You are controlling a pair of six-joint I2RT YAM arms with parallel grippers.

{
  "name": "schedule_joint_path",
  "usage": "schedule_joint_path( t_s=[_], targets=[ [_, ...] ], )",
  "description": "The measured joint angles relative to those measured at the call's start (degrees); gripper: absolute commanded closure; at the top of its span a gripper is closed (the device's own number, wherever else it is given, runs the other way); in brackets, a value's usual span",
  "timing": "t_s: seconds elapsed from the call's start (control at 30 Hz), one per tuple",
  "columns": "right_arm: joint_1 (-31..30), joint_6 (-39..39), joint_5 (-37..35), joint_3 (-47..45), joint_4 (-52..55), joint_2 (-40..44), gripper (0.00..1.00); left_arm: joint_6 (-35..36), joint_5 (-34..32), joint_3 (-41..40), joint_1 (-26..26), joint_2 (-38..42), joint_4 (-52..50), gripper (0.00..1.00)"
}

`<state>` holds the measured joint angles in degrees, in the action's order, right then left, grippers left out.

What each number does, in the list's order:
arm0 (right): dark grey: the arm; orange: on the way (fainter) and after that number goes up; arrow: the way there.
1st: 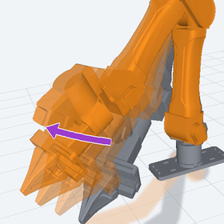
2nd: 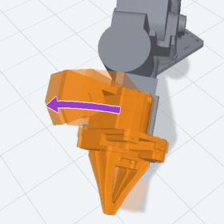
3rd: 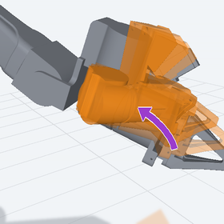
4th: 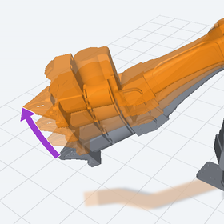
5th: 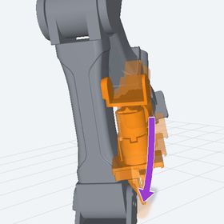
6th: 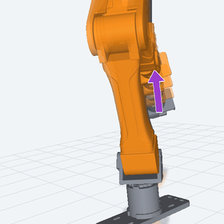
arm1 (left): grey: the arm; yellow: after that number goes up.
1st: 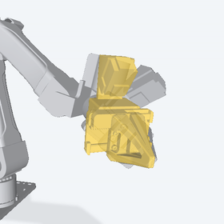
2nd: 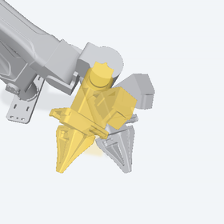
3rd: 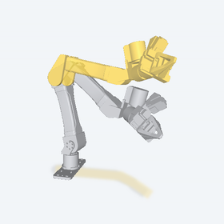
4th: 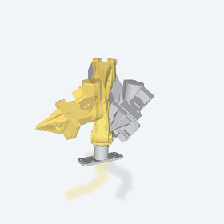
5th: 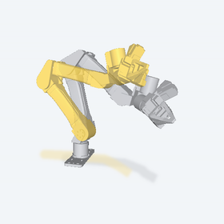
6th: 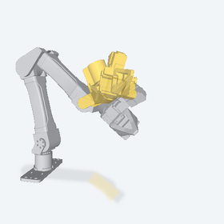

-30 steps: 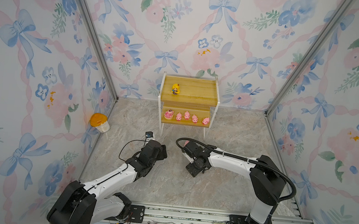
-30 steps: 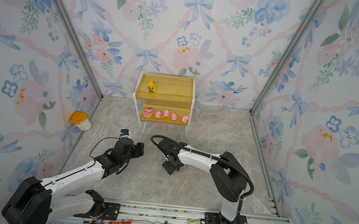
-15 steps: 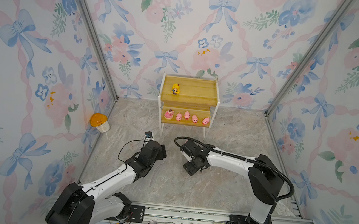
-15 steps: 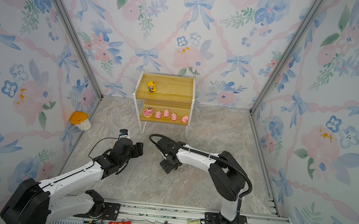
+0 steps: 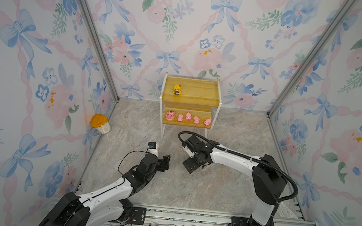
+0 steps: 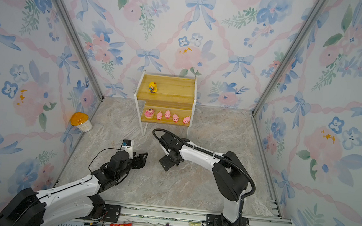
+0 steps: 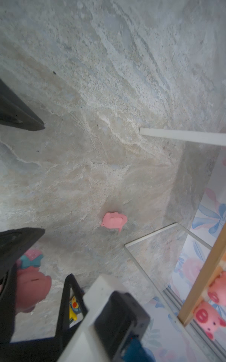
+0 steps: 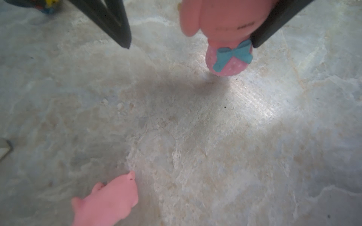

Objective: Organize plastic toys on shelves
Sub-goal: Place the plastic toy at the center of the table.

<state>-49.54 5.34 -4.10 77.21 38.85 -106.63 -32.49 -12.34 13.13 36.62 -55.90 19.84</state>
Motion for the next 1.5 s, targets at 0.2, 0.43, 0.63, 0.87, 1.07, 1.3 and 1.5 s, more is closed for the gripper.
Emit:
schedule_joint_path(
  t_s=[0.2,0.43,0.63,0.87,1.07,1.3,1.5],
  targets=[
    [2.47,0.02,2.93,1.22,1.05,0.0,0.04,7.23,1.36,-5.18,8.52,-0.31,11.69,0.18],
    [5.7,-0.02,6.54,4.52,3.3,0.0,0.04,15.58,6.32,-11.52,10.64,-1.92,26.93,0.16],
    [6.34,-0.28,9.88,8.37,6.1,0.07,0.04,22.62,11.52,-8.46,11.43,-13.42,36.74,0.14],
    [6.34,-0.42,12.79,11.23,8.59,2.19,0.04,28.17,12.37,-5.25,11.63,-28.22,50.95,0.12],
    [6.32,-0.44,13.62,12.09,9.97,3.56,0.04,29.86,12.37,-5.29,10.01,-30.91,59.95,0.12],
    [6.08,-0.44,14.05,12.11,10.64,3.98,0.04,30.64,14.64,-3.89,7.61,-30.91,61.94,0.13],
    [5.66,-0.44,14.03,12.44,10.69,3.98,0.04,31.06,17.62,-0.68,7.54,-32.09,61.92,0.16]
  ],
)
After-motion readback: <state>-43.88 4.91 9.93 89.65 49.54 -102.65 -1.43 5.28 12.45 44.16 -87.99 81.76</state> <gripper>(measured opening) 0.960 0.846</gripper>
